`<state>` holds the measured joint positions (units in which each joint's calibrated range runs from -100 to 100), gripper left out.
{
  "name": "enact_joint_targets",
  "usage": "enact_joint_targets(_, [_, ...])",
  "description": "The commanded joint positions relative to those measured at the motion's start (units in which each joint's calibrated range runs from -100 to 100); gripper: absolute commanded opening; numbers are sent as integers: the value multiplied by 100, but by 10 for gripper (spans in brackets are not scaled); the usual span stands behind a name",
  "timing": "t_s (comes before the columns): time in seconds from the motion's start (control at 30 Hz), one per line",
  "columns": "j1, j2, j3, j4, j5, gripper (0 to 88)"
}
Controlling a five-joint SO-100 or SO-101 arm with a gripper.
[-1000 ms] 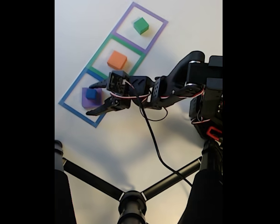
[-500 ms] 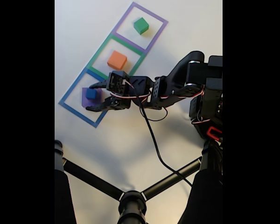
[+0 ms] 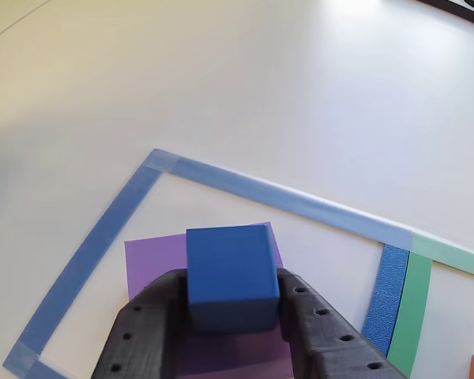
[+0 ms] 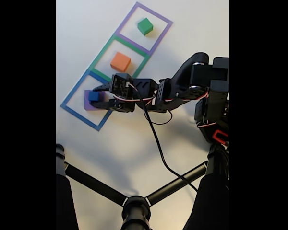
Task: Tower of hanoi
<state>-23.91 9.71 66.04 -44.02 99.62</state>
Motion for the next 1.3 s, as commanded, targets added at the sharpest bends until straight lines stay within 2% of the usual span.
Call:
enact_joint_targets(0.0, [9, -82, -211, -86, 38, 34])
enact_joint_targets(0.57, [-60, -282, -329, 100, 38, 1])
enact_joint_targets(0.73, [-14, -1147, -747, 1468, 38, 2])
enact_joint_targets(0.9, [237, -2205, -1565, 3435, 38, 1])
enact_joint_targets(1.07, [779, -3343, -2374, 5895, 38, 1])
enact_joint_targets(1.27, [1854, -4425, -3582, 9157, 38, 1])
